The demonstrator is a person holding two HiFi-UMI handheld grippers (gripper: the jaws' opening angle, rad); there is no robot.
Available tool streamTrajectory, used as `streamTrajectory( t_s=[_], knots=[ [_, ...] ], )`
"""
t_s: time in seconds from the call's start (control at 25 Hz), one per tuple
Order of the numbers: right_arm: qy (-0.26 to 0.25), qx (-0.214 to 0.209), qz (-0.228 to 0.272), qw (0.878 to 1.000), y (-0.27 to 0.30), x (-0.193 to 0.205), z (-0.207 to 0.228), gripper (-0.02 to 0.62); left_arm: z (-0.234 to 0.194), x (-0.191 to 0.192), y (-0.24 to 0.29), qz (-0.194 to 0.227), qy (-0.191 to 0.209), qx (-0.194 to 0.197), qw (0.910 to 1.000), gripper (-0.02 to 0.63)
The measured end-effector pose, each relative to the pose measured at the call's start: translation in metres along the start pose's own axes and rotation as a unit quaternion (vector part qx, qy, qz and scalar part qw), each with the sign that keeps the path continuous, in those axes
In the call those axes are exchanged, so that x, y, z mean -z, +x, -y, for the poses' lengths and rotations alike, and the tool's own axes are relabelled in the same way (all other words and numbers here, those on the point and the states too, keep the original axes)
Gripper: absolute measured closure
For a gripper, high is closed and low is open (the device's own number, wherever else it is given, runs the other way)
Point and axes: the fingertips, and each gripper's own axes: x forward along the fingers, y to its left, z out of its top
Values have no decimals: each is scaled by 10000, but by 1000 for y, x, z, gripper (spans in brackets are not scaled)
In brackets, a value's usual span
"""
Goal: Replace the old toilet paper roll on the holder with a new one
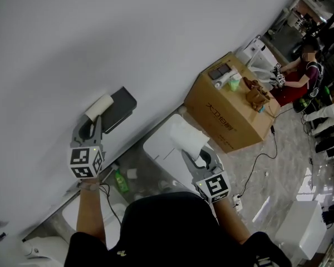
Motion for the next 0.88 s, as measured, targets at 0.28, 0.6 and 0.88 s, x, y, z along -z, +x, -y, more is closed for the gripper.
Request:
streamTrajectory(
  t_s=[0.28, 0.6, 0.88],
  knots=[
    [-32, -191, 81, 9998, 5, -4, 0, 460, 13, -16, -25, 233, -28, 51, 9997, 568],
    [-89, -662, 207, 9975, 15, -11, -19, 460, 12, -10, -72, 191, -7, -275, 9994, 574],
    [-198, -1226, 265, 9919, 27, -11, -44, 460, 11, 17, -121, 6, -178, -717, 9973, 575]
  ],
)
